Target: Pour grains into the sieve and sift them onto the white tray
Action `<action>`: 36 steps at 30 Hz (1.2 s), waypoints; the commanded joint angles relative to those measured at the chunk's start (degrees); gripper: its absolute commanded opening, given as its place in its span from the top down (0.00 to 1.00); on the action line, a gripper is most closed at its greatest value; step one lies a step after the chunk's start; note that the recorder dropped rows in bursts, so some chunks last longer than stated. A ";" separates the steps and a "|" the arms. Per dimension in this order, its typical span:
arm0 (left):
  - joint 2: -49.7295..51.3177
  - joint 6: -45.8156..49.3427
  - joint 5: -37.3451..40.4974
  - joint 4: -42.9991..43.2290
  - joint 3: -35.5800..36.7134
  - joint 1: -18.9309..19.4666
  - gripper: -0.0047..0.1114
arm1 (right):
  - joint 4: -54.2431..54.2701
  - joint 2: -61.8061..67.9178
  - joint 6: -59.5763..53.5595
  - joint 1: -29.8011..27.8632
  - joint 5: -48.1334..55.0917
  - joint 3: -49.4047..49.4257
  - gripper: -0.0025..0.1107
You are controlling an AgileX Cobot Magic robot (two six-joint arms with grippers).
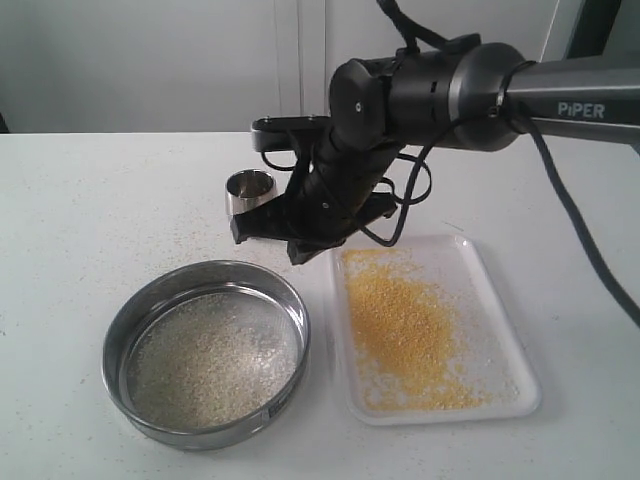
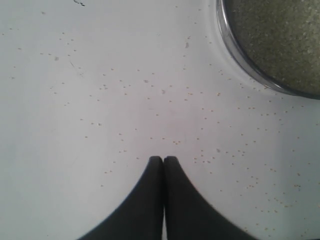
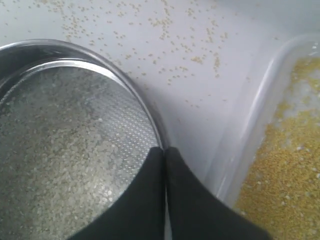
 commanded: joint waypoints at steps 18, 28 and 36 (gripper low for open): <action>-0.44 0.15 0.68 0.03 0.13 0.17 0.96 | -1.12 -3.79 -0.64 -14.71 11.43 -0.44 0.98; -0.44 0.15 0.68 0.03 0.13 0.17 0.96 | -2.13 -3.89 -2.24 -22.83 17.43 -0.44 0.98; -0.44 0.15 0.68 0.03 0.13 0.17 0.96 | -3.53 -5.79 -3.19 -27.24 19.22 -0.44 0.98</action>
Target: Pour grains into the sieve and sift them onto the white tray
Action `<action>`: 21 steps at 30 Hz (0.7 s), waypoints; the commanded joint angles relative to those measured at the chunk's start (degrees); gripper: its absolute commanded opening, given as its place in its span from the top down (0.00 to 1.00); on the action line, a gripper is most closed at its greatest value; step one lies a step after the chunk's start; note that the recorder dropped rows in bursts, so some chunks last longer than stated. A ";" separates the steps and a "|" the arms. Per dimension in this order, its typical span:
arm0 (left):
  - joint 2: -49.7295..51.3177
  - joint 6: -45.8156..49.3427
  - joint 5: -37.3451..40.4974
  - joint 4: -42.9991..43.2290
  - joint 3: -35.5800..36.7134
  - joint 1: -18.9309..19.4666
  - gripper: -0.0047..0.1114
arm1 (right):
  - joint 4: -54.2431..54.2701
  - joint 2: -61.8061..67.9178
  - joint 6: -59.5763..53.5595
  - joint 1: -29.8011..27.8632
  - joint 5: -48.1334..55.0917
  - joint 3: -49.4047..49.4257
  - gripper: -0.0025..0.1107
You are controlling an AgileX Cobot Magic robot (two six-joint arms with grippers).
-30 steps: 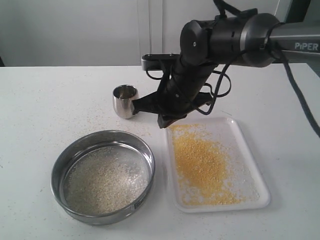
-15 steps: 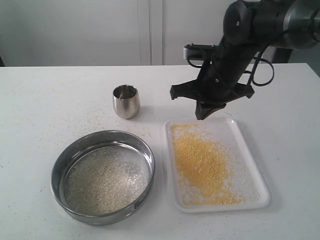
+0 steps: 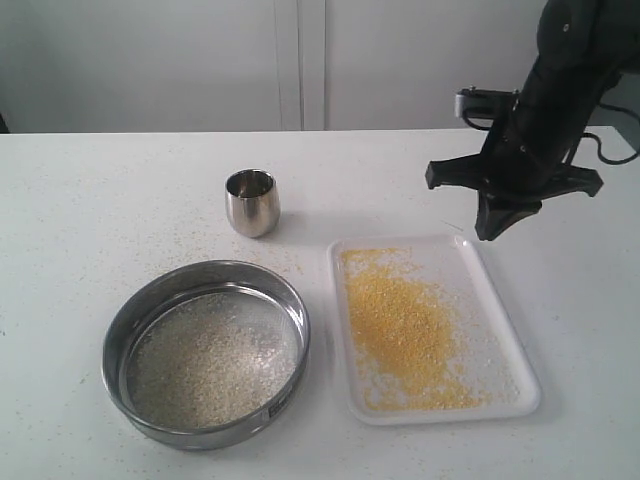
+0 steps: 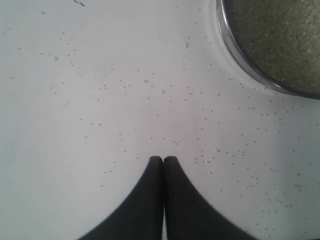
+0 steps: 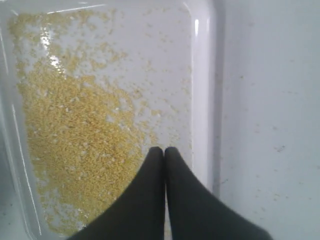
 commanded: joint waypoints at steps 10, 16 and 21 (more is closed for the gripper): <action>-0.44 0.15 0.68 0.03 0.13 0.17 0.96 | -3.05 -8.88 -1.46 -5.05 -1.98 5.46 0.98; -0.44 0.15 0.68 0.03 0.13 0.17 0.96 | -4.52 -16.45 -1.46 -5.05 -5.45 12.43 0.98; -0.44 0.15 0.68 0.03 0.13 0.17 0.96 | -5.83 -24.26 -1.46 -5.05 -10.71 20.67 0.98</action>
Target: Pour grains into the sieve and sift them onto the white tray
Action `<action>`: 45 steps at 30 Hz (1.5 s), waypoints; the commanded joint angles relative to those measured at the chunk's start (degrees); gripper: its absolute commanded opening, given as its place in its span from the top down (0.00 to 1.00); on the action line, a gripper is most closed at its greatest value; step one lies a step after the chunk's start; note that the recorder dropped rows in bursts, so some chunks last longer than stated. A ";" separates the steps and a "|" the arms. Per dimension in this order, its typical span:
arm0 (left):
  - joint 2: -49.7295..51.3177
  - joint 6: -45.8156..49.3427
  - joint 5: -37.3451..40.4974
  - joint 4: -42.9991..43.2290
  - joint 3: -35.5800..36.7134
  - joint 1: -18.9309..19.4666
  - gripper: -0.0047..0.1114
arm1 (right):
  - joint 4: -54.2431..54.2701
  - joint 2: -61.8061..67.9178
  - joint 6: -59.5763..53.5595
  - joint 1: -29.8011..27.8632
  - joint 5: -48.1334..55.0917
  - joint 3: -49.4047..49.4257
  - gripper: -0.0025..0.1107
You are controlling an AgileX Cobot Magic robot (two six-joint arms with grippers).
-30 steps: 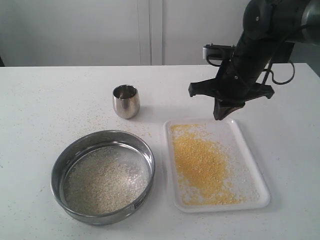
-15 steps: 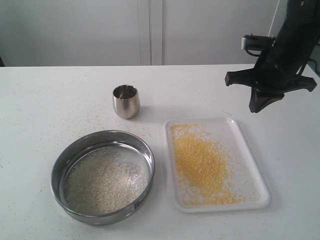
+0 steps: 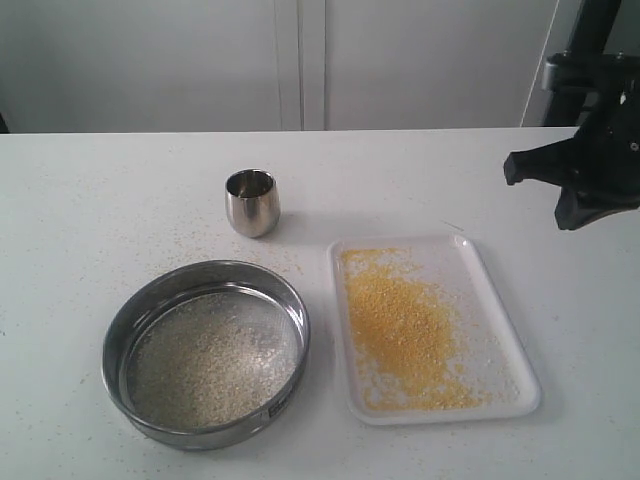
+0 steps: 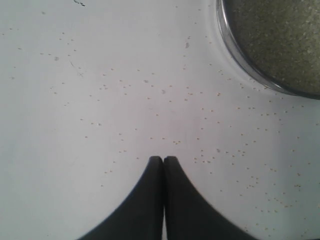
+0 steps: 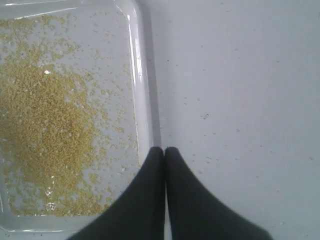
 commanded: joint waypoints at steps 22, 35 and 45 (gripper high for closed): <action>-0.44 0.15 0.68 0.03 0.13 0.17 0.96 | -3.47 -35.64 -0.62 -0.62 -11.20 23.24 0.98; -0.44 0.15 0.68 0.03 0.13 0.17 0.96 | -3.45 -50.45 -0.62 -0.62 -12.74 30.37 0.98; -0.44 0.15 0.68 0.03 0.13 0.17 0.96 | -3.59 -57.46 -0.62 -0.62 -10.51 34.70 0.98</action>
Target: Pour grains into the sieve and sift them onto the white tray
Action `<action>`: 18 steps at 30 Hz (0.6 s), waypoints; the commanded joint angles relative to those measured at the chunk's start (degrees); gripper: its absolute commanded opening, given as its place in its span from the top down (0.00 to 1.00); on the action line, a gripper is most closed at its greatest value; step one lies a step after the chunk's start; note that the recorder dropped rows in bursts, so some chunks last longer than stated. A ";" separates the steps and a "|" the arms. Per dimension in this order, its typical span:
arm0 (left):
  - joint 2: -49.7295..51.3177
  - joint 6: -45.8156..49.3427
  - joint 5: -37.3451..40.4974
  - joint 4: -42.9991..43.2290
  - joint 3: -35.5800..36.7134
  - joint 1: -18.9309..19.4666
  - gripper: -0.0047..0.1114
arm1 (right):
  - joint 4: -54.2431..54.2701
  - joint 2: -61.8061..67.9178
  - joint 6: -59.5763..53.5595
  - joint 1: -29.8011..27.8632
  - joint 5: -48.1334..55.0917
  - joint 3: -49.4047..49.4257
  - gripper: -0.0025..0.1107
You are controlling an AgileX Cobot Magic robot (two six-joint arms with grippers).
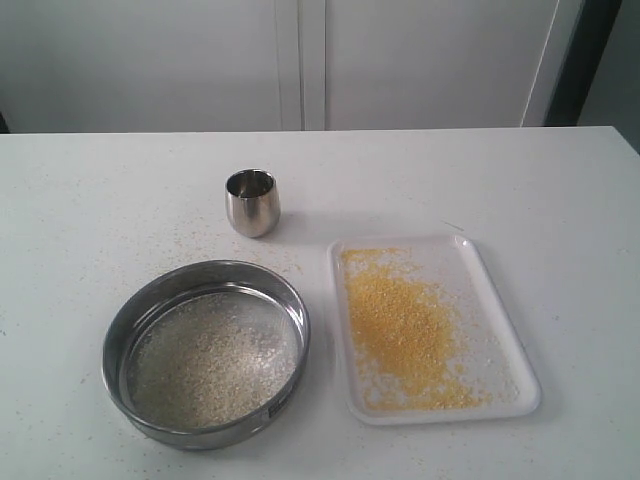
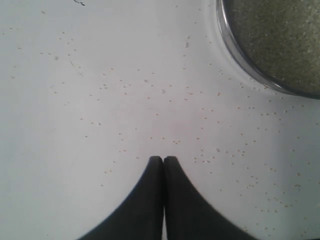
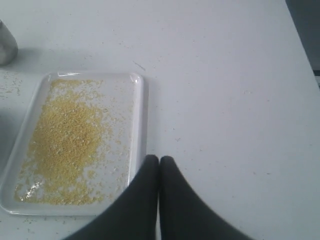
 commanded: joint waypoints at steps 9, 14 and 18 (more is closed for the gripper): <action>-0.44 0.15 0.68 0.03 0.13 0.17 0.96 | -0.59 -1.73 -0.62 -0.62 5.22 1.08 0.98; -0.44 0.15 0.68 0.03 0.13 0.17 0.96 | -0.59 -1.73 -0.62 -0.62 5.22 1.08 0.98; -0.44 0.15 0.68 0.03 0.13 0.17 0.96 | -0.59 -1.73 -0.62 -0.62 5.22 1.08 0.98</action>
